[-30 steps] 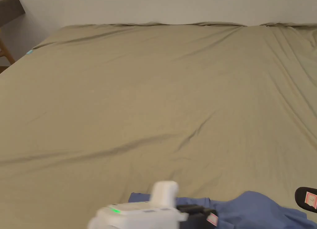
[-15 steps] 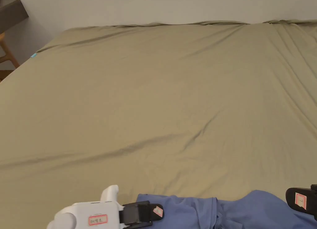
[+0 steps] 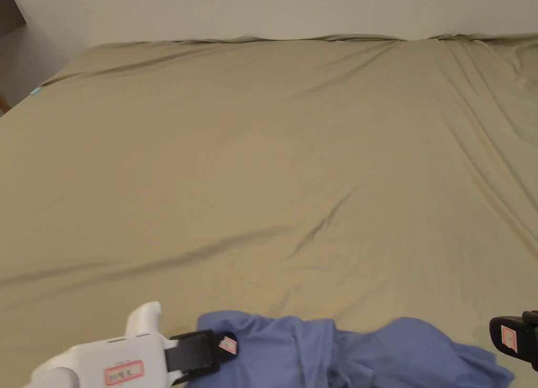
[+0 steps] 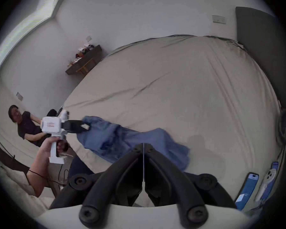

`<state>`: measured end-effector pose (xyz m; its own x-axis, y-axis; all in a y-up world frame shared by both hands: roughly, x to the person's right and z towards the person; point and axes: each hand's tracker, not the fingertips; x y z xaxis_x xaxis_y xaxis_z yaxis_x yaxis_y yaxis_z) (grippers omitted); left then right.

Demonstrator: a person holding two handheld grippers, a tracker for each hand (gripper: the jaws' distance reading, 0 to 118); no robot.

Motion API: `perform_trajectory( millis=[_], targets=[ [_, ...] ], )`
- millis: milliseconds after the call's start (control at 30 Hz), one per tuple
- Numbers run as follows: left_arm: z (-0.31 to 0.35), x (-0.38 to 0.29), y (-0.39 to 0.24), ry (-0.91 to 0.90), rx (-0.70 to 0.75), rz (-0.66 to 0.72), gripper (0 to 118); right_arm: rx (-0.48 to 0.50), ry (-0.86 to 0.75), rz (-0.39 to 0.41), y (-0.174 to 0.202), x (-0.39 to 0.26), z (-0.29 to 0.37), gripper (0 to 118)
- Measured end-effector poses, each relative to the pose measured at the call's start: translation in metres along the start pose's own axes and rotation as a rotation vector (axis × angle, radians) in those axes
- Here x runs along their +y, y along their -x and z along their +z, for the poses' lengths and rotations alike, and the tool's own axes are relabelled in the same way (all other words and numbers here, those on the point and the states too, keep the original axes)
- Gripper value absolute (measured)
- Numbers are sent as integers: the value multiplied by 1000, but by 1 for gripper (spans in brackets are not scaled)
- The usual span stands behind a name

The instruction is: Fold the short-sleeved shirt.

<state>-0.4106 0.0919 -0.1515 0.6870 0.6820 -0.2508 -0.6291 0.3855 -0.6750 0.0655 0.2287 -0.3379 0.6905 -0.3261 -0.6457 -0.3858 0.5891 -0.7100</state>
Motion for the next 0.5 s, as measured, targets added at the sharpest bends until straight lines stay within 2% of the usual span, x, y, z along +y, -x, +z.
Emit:
perform_trajectory(
  millis=[67, 133, 233, 333, 500],
  targets=[
    [19, 15, 3, -4, 90, -47, 21, -2, -7, -40, -6, 0, 4, 3],
    [39, 32, 5, -38, 296, -108, 21, -15, -11, -74, -11, 0, 6, 3],
    [55, 48, -4, -90, 469, -164, 21, -39, -9, -80, -15, -2, 6, 3],
    [47, 46, -33, -68, 465, -182, 21, -38, 0, -90, -16, -6, 0, 3],
    [2, 23, -107, -34, 217, -103, 21, -9, 24, -111, -14, -9, -8, 3]
  ],
)
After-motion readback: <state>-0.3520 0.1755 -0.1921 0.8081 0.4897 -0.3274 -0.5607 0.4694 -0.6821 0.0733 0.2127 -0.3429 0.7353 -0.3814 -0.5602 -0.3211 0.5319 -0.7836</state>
